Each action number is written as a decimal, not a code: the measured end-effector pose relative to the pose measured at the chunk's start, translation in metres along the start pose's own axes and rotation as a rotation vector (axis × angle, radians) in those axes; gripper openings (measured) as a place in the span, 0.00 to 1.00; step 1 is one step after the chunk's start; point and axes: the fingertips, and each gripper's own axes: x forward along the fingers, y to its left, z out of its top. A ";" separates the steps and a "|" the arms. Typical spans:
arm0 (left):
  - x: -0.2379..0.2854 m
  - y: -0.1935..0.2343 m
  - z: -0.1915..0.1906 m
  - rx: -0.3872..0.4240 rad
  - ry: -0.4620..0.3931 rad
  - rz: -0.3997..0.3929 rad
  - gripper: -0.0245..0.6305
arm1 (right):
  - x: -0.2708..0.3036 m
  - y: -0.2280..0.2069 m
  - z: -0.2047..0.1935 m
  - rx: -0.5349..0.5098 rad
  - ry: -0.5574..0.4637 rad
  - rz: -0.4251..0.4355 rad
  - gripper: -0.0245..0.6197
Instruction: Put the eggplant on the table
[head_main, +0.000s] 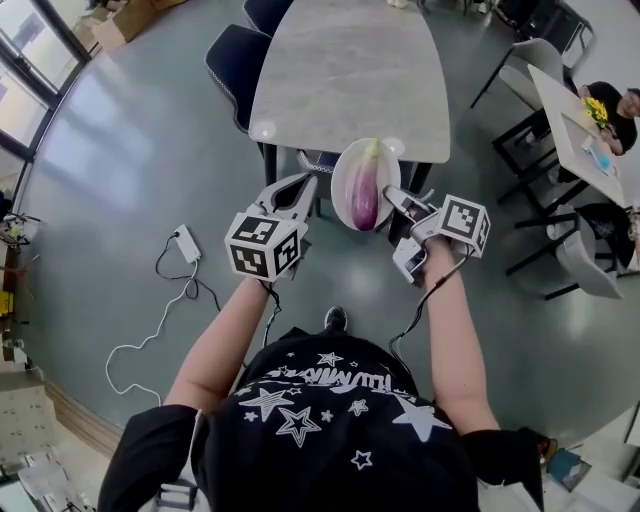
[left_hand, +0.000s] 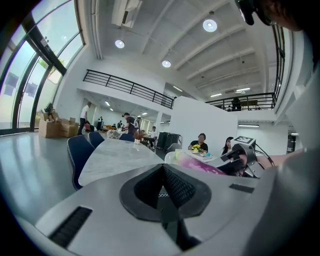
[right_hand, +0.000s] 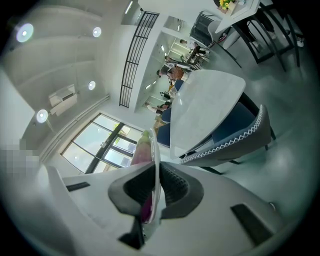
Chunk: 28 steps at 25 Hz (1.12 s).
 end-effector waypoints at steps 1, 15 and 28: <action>0.008 0.005 0.002 0.001 -0.004 0.009 0.05 | 0.007 -0.003 0.009 -0.002 0.008 0.002 0.07; 0.052 0.037 0.009 -0.031 -0.001 0.055 0.05 | 0.050 -0.016 0.045 -0.028 0.078 0.015 0.07; 0.089 0.068 0.009 -0.022 0.008 0.007 0.05 | 0.069 -0.031 0.069 -0.024 0.025 -0.014 0.07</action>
